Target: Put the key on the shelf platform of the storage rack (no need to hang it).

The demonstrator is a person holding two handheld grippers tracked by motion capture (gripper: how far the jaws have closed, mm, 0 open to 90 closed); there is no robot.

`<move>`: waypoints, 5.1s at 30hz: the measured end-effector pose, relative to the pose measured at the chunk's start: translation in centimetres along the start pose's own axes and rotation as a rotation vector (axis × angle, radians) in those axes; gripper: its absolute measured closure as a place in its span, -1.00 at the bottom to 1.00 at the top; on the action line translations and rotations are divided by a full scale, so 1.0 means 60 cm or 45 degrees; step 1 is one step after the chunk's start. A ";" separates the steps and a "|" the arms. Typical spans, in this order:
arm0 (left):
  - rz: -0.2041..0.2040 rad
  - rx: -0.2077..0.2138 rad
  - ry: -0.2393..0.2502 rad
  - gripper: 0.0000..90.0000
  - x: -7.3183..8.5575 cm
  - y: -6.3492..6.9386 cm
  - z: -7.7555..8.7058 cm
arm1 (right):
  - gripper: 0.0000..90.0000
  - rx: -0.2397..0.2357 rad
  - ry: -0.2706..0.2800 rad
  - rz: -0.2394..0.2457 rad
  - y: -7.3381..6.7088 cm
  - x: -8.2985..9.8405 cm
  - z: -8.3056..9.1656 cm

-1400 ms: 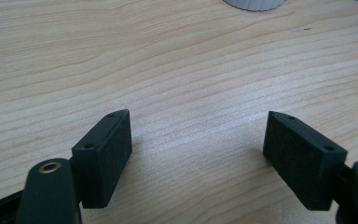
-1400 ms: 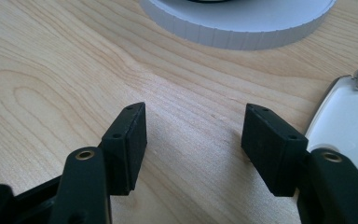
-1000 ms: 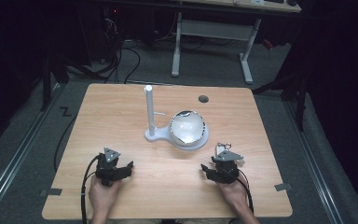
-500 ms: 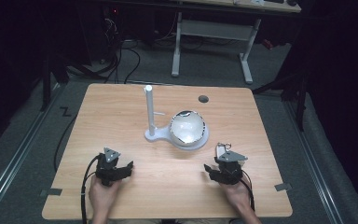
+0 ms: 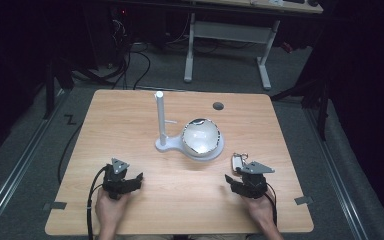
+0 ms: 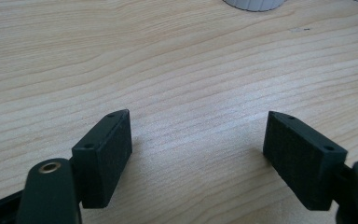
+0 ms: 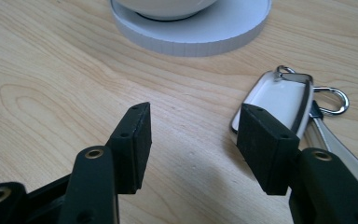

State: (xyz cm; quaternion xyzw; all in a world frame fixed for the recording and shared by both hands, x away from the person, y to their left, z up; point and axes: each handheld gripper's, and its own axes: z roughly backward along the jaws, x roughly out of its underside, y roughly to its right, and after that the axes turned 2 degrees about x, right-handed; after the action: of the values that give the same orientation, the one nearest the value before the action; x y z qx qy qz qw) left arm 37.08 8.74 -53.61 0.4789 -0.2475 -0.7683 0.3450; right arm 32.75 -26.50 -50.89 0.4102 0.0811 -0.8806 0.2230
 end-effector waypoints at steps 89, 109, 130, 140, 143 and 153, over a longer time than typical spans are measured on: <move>0.021 -0.007 -0.001 -0.47 -0.001 0.001 0.000 | 0.63 0.035 -0.160 -0.196 0.091 -0.031 -0.074; 0.009 -0.003 -0.002 -0.47 0.000 0.001 0.000 | 0.66 -0.044 -0.076 -0.241 0.102 -0.027 -0.034; -0.005 0.001 0.001 -0.47 0.000 0.000 0.000 | 0.65 -0.121 -0.023 -0.209 0.083 -0.035 0.018; -0.006 -0.001 0.002 -0.47 0.001 0.000 0.000 | 0.65 -0.128 -0.022 -0.146 0.070 -0.043 0.030; -0.005 -0.001 0.001 -0.47 0.001 0.000 0.000 | 0.65 -0.137 -0.016 -0.136 0.066 -0.048 0.033; -0.002 0.001 0.001 -0.47 0.000 0.000 0.000 | 0.65 -0.178 -0.004 -0.119 0.055 -0.061 0.036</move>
State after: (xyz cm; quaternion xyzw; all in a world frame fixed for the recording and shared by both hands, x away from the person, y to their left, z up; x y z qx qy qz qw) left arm 37.08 8.74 -53.62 0.4794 -0.2472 -0.7685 0.3443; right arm 34.85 -28.91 -46.57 0.3880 0.1611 -0.8829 0.2099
